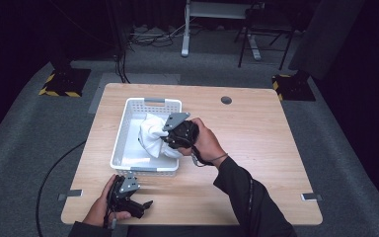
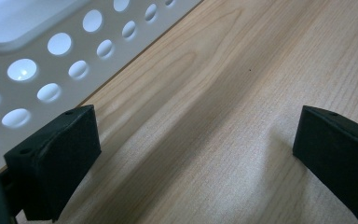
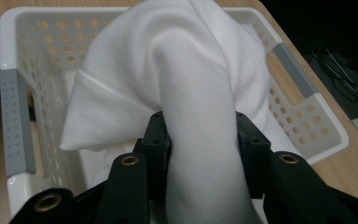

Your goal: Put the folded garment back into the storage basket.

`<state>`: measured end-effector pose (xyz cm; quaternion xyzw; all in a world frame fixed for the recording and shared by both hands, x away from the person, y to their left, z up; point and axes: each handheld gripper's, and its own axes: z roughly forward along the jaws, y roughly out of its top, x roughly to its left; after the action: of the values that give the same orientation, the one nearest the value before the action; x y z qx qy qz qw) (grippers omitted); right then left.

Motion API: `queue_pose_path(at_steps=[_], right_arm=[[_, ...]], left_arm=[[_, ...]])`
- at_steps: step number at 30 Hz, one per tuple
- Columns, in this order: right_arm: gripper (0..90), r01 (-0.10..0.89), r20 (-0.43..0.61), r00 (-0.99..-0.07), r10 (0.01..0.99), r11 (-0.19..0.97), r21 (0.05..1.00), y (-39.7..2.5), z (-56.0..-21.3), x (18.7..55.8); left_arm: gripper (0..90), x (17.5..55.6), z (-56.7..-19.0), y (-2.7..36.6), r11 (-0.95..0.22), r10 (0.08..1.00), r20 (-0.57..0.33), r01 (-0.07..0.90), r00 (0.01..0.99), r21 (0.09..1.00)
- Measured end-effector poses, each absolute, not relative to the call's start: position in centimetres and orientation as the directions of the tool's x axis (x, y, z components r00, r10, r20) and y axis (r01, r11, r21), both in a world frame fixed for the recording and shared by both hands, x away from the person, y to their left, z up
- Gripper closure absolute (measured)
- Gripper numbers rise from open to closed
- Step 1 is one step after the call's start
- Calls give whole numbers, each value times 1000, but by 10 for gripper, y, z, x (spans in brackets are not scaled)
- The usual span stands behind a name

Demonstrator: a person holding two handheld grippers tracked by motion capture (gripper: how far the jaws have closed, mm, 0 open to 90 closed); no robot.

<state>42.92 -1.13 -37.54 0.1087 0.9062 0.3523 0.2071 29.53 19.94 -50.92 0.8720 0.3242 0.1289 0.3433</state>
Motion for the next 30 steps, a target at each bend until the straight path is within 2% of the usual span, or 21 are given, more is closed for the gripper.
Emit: queue_pose_path(at_steps=[30], right_arm=[[632, 101, -284, -886, 366, 751, 653, 20, -393, 437]], left_arm=[[5, 295, -509, 199, -555, 653, 2, 477, 757, 682]])
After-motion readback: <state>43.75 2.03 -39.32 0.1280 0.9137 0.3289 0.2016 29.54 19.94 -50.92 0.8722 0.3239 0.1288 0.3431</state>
